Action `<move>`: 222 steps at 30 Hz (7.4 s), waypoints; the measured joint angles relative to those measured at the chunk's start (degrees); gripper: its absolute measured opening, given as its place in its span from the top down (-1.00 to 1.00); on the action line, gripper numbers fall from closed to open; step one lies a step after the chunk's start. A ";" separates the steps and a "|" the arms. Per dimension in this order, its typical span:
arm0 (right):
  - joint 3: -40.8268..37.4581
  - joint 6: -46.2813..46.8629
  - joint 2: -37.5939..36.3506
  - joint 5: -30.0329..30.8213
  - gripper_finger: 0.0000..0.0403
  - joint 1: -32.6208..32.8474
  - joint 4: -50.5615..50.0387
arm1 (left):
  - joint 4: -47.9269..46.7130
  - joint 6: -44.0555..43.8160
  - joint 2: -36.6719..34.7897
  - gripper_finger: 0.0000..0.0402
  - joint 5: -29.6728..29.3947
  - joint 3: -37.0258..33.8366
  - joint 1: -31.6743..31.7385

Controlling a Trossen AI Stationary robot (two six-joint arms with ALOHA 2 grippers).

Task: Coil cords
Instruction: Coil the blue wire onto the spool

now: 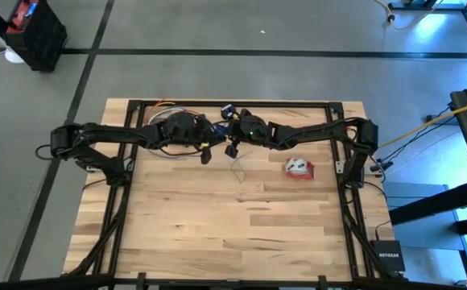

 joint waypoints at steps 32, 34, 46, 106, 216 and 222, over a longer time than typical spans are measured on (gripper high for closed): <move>-0.02 -1.12 -2.58 -1.96 1.00 -0.16 -1.33 | 3.09 4.48 -1.53 0.97 -3.12 0.03 0.28; -0.02 -1.15 -2.58 -1.58 1.00 -0.16 -1.33 | 1.82 4.49 -1.91 0.97 -3.87 0.02 0.48; 0.07 -1.77 -2.76 -1.23 1.00 0.08 -2.03 | 8.25 5.55 -3.34 0.96 -4.87 -0.11 -3.39; 0.07 -2.33 -0.40 -7.80 1.00 0.02 2.94 | -42.98 14.00 -6.54 0.18 -15.93 19.37 -9.07; -13.53 1.68 -14.08 -4.78 0.23 9.02 2.36 | -37.63 12.49 -9.73 0.97 -12.85 18.95 -6.03; -13.55 1.74 -13.36 -4.89 0.23 8.91 6.78 | -37.67 12.59 -9.73 0.97 -12.85 18.95 -6.03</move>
